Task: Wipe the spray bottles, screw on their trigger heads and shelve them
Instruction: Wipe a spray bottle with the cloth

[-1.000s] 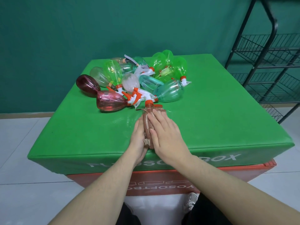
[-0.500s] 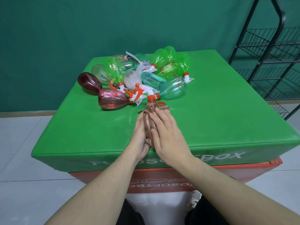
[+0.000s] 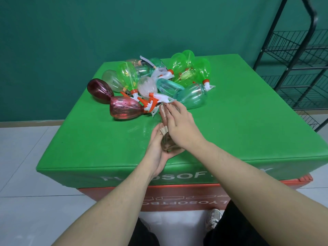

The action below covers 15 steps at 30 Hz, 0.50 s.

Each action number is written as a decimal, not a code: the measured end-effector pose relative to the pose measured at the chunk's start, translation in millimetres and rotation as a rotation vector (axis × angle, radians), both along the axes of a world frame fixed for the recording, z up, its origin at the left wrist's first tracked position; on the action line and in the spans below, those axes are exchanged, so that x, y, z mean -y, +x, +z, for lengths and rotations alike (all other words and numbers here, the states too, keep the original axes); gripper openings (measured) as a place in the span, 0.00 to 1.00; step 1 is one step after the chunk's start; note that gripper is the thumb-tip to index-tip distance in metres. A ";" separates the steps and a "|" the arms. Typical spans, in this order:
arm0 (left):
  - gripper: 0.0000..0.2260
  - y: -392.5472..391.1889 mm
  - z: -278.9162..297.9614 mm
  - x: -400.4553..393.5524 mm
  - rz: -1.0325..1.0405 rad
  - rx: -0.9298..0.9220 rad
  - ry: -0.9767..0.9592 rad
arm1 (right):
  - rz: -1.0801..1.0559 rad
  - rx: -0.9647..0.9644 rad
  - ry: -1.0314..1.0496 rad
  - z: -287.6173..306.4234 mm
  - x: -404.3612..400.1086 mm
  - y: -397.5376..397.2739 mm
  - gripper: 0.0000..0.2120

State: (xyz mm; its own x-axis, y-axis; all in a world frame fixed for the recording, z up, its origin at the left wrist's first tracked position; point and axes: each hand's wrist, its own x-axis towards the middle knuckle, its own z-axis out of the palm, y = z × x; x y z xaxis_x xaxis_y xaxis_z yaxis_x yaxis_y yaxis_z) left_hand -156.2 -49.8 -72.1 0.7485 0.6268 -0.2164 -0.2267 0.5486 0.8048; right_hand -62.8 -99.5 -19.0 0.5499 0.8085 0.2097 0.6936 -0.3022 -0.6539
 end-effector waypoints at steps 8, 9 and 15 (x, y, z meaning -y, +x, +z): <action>0.18 0.0 -1.2 1.5 0.033 -0.005 0.002 | 0.063 0.046 0.035 -7.2 17.3 -6.8 0.22; 0.18 0.1 -0.4 2.2 0.036 -0.014 0.001 | 0.074 0.098 0.026 -9.7 21.2 -7.9 0.22; 0.19 1.8 -4.8 0.7 0.083 -0.024 -0.023 | 0.097 0.342 0.021 -30.0 44.7 -14.9 0.26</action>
State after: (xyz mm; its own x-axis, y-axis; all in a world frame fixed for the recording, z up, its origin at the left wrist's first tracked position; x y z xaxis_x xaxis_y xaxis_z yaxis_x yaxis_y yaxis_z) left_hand -154.4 -50.5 -76.9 0.6890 0.6809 -0.2484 -0.2529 0.5470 0.7980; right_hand -77.7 -144.2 -48.9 0.3660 0.8469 0.3857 0.8982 -0.2130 -0.3847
